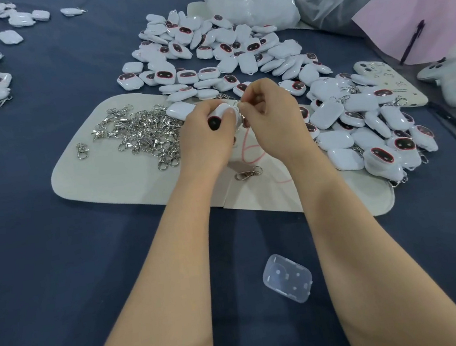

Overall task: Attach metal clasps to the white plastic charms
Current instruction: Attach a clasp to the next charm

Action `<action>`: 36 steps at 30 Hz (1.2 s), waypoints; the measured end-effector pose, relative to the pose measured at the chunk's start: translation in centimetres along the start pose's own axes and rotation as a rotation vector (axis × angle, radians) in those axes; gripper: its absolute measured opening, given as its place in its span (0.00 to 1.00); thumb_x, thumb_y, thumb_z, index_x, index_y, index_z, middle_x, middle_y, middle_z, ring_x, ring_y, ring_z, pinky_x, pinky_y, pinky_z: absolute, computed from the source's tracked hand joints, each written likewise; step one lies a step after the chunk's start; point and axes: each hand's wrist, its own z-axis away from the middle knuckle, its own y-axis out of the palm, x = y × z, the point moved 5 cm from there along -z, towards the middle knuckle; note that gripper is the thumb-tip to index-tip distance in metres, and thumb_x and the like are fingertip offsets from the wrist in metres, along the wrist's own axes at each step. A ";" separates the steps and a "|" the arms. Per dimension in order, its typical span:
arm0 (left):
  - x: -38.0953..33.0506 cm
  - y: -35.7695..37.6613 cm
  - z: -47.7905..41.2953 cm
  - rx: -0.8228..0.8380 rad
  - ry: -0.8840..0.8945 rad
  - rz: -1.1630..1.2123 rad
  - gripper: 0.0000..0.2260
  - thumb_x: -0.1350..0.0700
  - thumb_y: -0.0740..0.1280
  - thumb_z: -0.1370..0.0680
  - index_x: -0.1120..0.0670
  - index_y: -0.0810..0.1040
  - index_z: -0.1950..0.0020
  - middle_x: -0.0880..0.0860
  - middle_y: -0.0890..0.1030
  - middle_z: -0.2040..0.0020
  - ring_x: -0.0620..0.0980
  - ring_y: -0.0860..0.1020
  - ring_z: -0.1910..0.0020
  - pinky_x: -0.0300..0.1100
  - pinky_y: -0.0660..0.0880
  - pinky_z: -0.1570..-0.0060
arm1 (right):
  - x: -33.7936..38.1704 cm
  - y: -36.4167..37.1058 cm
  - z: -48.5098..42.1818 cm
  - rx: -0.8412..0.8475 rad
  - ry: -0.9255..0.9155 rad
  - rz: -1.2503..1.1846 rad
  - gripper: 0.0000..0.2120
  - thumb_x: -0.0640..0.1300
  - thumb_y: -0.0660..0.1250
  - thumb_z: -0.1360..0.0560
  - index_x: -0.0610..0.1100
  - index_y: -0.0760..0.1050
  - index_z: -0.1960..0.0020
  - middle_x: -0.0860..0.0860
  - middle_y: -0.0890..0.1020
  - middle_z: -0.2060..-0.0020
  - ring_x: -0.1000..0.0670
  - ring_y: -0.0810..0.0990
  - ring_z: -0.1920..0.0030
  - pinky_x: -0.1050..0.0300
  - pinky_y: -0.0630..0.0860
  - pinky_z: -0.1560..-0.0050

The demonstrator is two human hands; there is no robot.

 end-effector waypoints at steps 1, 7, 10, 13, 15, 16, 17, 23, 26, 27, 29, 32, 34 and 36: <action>0.0 0.0 0.0 0.001 0.002 -0.003 0.11 0.55 0.64 0.22 0.54 0.78 0.41 0.48 0.78 0.52 0.46 0.75 0.54 0.40 0.73 0.52 | 0.0 0.0 0.0 0.003 -0.001 -0.003 0.04 0.38 0.63 0.23 0.46 0.70 0.53 0.56 0.76 0.63 0.52 0.77 0.60 0.61 0.73 0.54; 0.0 -0.2 0.1 0.019 -0.044 0.022 0.10 0.56 0.63 0.22 0.53 0.77 0.42 0.49 0.78 0.54 0.54 0.80 0.51 0.51 0.77 0.47 | 0.1 0.4 0.1 0.040 -0.012 -0.007 0.06 0.38 0.63 0.23 0.47 0.70 0.55 0.58 0.76 0.64 0.53 0.77 0.61 0.61 0.73 0.54; 0.0 -0.1 0.2 0.016 -0.051 0.028 0.10 0.56 0.63 0.22 0.53 0.77 0.42 0.51 0.79 0.52 0.57 0.81 0.51 0.54 0.77 0.46 | 0.3 0.4 0.2 0.052 -0.040 0.006 0.05 0.37 0.63 0.23 0.46 0.70 0.55 0.58 0.75 0.65 0.55 0.75 0.63 0.64 0.72 0.56; 0.1 -0.2 0.1 0.003 -0.051 0.018 0.10 0.56 0.63 0.22 0.55 0.77 0.41 0.53 0.80 0.50 0.58 0.81 0.51 0.54 0.77 0.46 | 0.5 0.4 0.3 0.071 -0.059 0.032 0.05 0.37 0.63 0.23 0.45 0.70 0.55 0.58 0.75 0.65 0.57 0.75 0.63 0.69 0.70 0.59; 0.1 -0.2 0.1 -0.004 -0.053 0.017 0.11 0.56 0.62 0.21 0.56 0.77 0.41 0.55 0.80 0.49 0.58 0.81 0.50 0.55 0.77 0.46 | 0.6 0.4 0.4 0.081 -0.070 0.055 0.05 0.37 0.63 0.23 0.45 0.71 0.55 0.59 0.75 0.65 0.56 0.75 0.63 0.70 0.69 0.59; 0.1 -0.3 0.1 -0.006 -0.051 0.016 0.11 0.56 0.62 0.21 0.56 0.77 0.41 0.55 0.81 0.49 0.58 0.80 0.50 0.55 0.77 0.46 | 0.6 0.4 0.4 0.084 -0.074 0.063 0.05 0.37 0.63 0.23 0.45 0.71 0.55 0.59 0.75 0.65 0.57 0.75 0.63 0.72 0.69 0.60; 0.1 -0.3 0.1 -0.009 -0.047 0.013 0.11 0.56 0.62 0.21 0.56 0.77 0.41 0.55 0.81 0.49 0.58 0.80 0.50 0.55 0.76 0.46 | 0.6 0.4 0.4 0.088 -0.075 0.070 0.05 0.37 0.63 0.23 0.45 0.71 0.55 0.59 0.75 0.65 0.58 0.75 0.63 0.73 0.68 0.61; 0.1 -0.2 0.1 -0.017 -0.029 0.004 0.10 0.57 0.62 0.21 0.57 0.77 0.42 0.53 0.79 0.53 0.58 0.80 0.51 0.54 0.77 0.47 | 0.7 0.6 0.5 0.131 -0.076 0.090 0.05 0.37 0.62 0.23 0.45 0.71 0.55 0.58 0.74 0.66 0.54 0.75 0.62 0.70 0.69 0.61; 0.0 -0.1 0.1 -0.016 -0.036 0.004 0.10 0.56 0.62 0.21 0.55 0.77 0.42 0.52 0.79 0.52 0.57 0.80 0.51 0.53 0.77 0.47 | 0.6 0.5 0.4 0.115 -0.071 0.079 0.04 0.37 0.61 0.22 0.45 0.70 0.54 0.58 0.74 0.65 0.54 0.75 0.62 0.69 0.69 0.61; 0.1 -0.1 0.1 -0.013 -0.040 0.008 0.10 0.56 0.62 0.22 0.55 0.77 0.42 0.52 0.79 0.52 0.57 0.80 0.51 0.53 0.77 0.47 | 0.5 0.5 0.5 0.102 -0.064 0.071 0.04 0.37 0.61 0.22 0.45 0.70 0.54 0.58 0.74 0.65 0.53 0.75 0.62 0.68 0.69 0.60; 0.1 0.0 0.1 -0.009 -0.042 0.014 0.10 0.56 0.62 0.22 0.55 0.78 0.43 0.50 0.78 0.54 0.57 0.80 0.50 0.51 0.77 0.47 | 0.3 0.6 0.4 0.083 -0.042 0.052 0.04 0.37 0.60 0.22 0.45 0.69 0.53 0.57 0.74 0.65 0.51 0.76 0.60 0.64 0.71 0.58; 0.2 -0.1 0.1 0.005 -0.048 0.031 0.11 0.56 0.62 0.22 0.55 0.78 0.42 0.50 0.76 0.57 0.57 0.80 0.49 0.52 0.77 0.46 | 0.1 0.6 0.4 0.094 -0.028 0.044 0.04 0.36 0.60 0.22 0.44 0.69 0.53 0.56 0.74 0.65 0.49 0.76 0.59 0.59 0.72 0.55; 0.2 -0.1 0.0 0.014 -0.051 0.035 0.11 0.56 0.62 0.22 0.55 0.78 0.41 0.50 0.77 0.55 0.56 0.80 0.49 0.51 0.76 0.45 | 0.2 0.5 0.4 0.116 -0.037 0.042 0.04 0.36 0.59 0.22 0.44 0.69 0.53 0.56 0.74 0.65 0.49 0.76 0.59 0.58 0.72 0.54; 0.1 -0.2 0.0 0.011 -0.048 0.021 0.11 0.56 0.62 0.22 0.55 0.77 0.41 0.50 0.78 0.54 0.55 0.80 0.50 0.49 0.77 0.47 | 0.2 0.4 0.4 0.137 -0.051 0.062 0.04 0.36 0.59 0.22 0.44 0.69 0.53 0.56 0.74 0.65 0.50 0.76 0.60 0.60 0.71 0.56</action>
